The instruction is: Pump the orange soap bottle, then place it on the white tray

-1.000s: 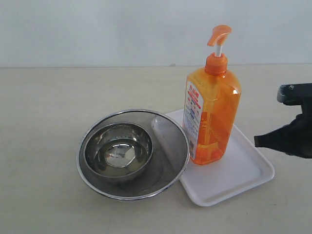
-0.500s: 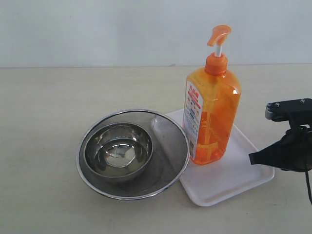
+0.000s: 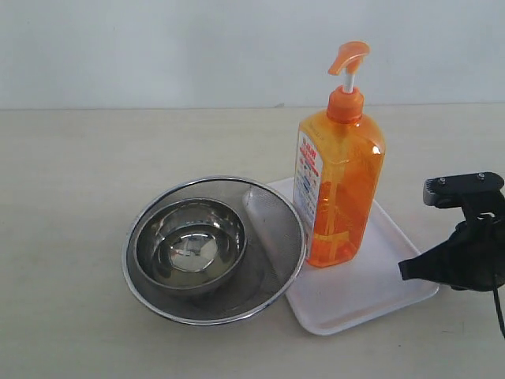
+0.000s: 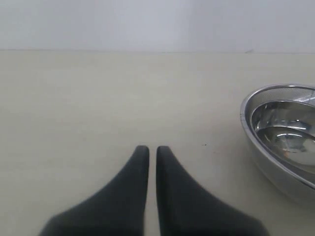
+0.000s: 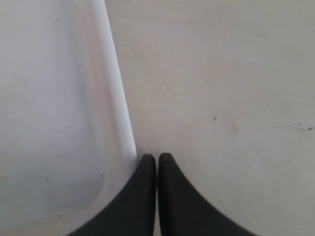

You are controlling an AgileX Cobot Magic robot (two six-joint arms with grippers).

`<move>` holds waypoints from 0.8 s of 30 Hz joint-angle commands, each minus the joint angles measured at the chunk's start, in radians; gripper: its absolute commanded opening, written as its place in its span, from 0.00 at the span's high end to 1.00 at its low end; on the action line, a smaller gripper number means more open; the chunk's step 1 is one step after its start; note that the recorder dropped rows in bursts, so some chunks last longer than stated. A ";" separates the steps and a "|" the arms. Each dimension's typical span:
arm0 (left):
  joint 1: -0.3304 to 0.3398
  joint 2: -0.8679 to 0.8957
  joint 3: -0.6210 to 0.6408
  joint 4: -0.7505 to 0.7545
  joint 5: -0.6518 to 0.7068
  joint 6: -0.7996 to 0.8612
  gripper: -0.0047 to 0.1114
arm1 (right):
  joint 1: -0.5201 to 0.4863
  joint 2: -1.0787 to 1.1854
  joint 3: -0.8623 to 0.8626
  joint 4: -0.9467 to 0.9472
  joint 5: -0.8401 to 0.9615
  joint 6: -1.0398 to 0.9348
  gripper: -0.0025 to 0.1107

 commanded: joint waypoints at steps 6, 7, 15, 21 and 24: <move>0.003 -0.003 0.003 -0.004 -0.011 0.001 0.92 | 0.002 0.002 -0.002 0.007 0.143 0.004 0.98; 0.003 -0.003 0.003 -0.004 -0.011 0.001 0.92 | 0.002 0.002 -0.002 0.009 0.155 0.005 0.98; 0.003 -0.003 0.003 -0.004 -0.011 0.001 0.92 | 0.002 -0.053 0.004 0.141 -0.023 0.042 0.98; 0.003 -0.003 0.003 -0.004 -0.011 0.001 0.92 | 0.002 -0.194 0.004 0.139 0.018 0.052 0.98; 0.003 -0.003 0.003 -0.004 -0.011 0.001 0.92 | 0.012 -0.291 0.004 0.142 0.129 0.055 0.98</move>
